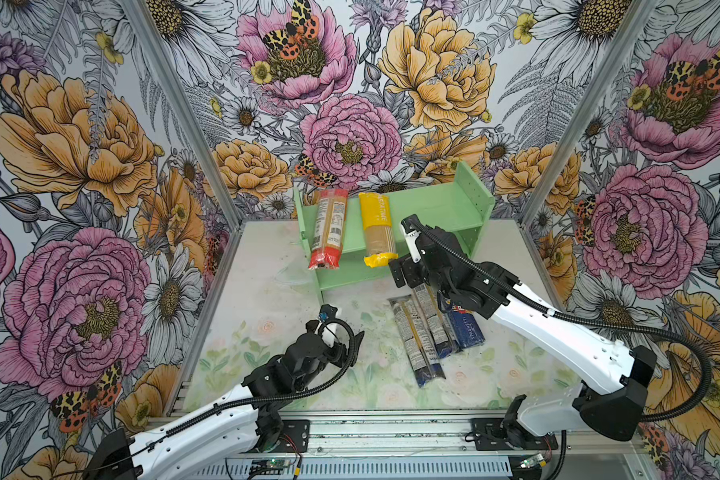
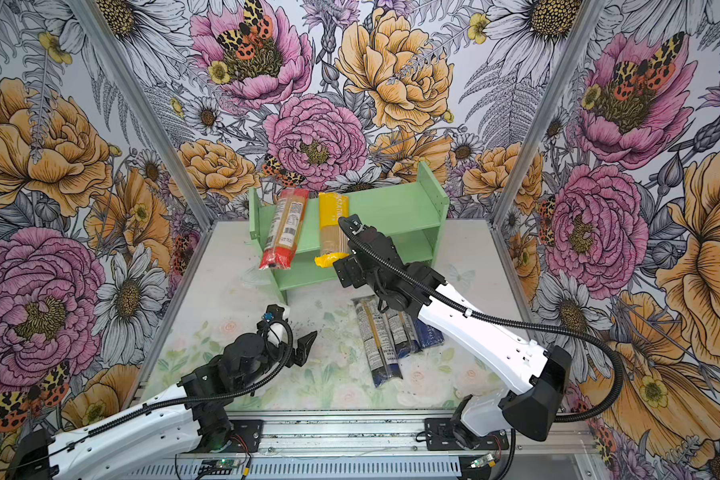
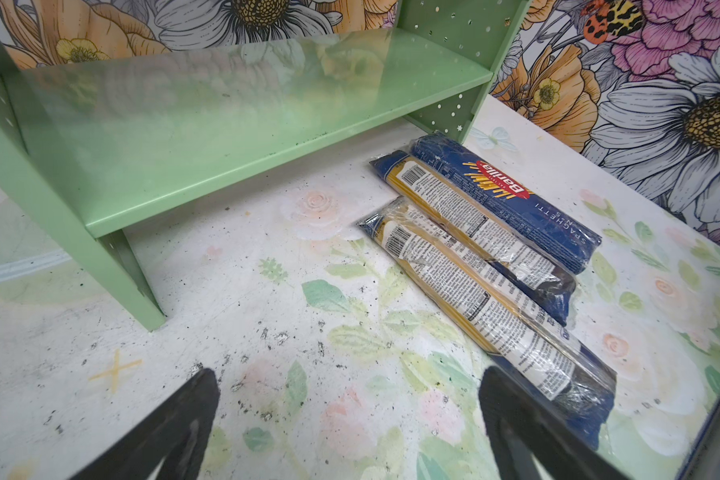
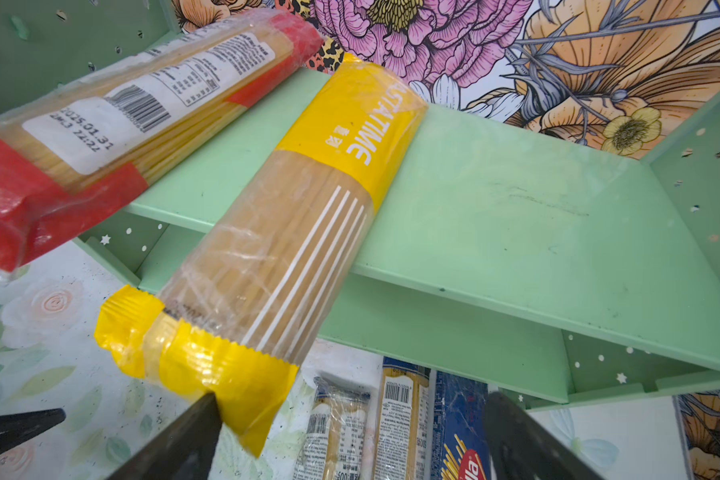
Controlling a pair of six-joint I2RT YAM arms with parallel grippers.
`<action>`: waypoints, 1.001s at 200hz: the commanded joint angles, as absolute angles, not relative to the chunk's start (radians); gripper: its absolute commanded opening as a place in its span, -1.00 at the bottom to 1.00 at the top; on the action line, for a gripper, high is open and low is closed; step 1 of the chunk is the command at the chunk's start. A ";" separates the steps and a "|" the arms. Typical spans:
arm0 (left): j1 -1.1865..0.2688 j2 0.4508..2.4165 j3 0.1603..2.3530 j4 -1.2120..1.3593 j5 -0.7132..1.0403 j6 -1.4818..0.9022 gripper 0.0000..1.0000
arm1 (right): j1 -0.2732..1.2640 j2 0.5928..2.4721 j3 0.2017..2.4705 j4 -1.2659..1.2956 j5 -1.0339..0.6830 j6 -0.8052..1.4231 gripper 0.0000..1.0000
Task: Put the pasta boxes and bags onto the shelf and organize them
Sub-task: 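Withdraw the right gripper from the shelf toward the packs on the table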
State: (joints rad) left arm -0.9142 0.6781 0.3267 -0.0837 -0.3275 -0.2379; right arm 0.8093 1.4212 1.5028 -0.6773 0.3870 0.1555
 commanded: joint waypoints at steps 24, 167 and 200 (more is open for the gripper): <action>-0.922 0.660 0.318 -0.099 -0.356 -0.259 0.98 | 0.764 1.449 1.549 -0.650 0.367 0.140 0.99; -0.793 0.538 0.288 -0.177 -0.365 -0.293 0.98 | 0.764 1.022 1.251 -0.679 0.142 0.225 0.99; -0.766 0.528 0.283 -0.182 -0.357 -0.311 0.98 | 0.768 0.978 1.112 -0.677 0.139 0.291 0.99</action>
